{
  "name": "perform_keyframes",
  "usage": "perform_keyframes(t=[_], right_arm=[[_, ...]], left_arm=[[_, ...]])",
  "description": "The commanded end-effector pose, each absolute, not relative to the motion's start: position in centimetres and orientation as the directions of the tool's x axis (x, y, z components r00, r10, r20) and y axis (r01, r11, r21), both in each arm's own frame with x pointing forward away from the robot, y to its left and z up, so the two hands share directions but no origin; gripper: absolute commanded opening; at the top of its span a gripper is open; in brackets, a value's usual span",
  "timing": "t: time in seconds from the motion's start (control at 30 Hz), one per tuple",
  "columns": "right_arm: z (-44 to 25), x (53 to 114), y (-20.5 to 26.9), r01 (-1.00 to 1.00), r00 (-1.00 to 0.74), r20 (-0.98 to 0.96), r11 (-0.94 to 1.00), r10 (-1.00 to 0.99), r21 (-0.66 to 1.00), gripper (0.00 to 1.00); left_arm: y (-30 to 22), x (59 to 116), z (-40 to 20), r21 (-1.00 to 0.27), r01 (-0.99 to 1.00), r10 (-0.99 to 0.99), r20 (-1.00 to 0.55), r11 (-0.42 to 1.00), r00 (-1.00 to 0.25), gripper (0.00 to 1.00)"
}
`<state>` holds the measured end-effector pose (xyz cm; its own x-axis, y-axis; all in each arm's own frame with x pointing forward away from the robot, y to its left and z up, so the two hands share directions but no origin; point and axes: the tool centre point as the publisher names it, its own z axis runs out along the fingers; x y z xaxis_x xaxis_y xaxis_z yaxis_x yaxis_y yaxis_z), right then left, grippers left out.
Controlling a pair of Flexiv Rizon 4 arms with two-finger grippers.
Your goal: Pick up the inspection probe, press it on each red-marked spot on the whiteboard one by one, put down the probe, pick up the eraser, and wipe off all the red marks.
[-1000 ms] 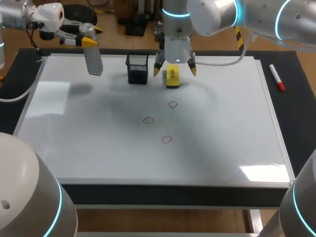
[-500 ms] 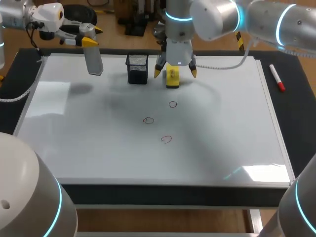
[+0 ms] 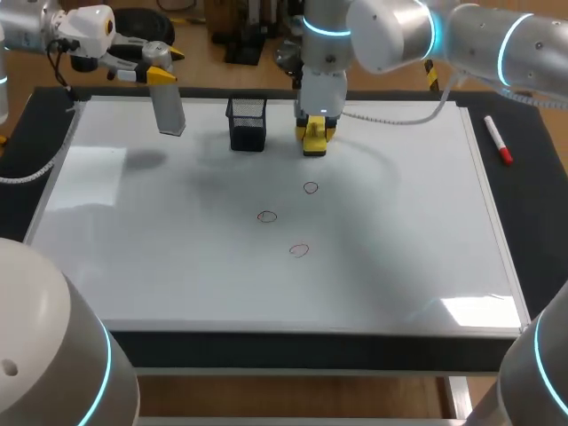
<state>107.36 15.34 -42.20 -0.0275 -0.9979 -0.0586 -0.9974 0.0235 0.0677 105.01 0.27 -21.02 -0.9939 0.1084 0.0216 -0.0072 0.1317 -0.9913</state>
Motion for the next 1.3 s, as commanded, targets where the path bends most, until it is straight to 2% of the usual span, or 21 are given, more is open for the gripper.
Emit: perform_keyframes(t=[0.03, 0.3, 0.7, 1.3], right_arm=[[-41.4, 107.1, 15.0, -0.998, -0.03, -0.05, 0.027, -0.998, 0.051, 0.0], [-40.3, 107.4, 13.1, -0.991, -0.134, -0.019, 0.133, -0.991, 0.028, 0.0], [-38.9, 107.4, 7.2, -0.945, -0.327, -0.031, 0.327, -0.945, 0.009, 0.0], [-37.2, 102.8, -0.1, -0.861, -0.508, -0.049, 0.508, -0.86, 0.006, 0.0]], left_arm=[[0.2, 105.0, -21.0, -0.991, -0.005, 0.108, 0.019, 0.131, -0.994, 0.0], [0.2, 105.0, -21.0, -0.991, -0.005, 0.108, 0.019, 0.131, -0.994, 0.0], [0.2, 105.0, -21.0, -0.991, -0.005, 0.108, 0.019, 0.131, -0.994, 0.0], [0.2, 105.0, -21.0, -0.991, -0.005, 0.108, 0.019, 0.131, -0.994, 0.0]])
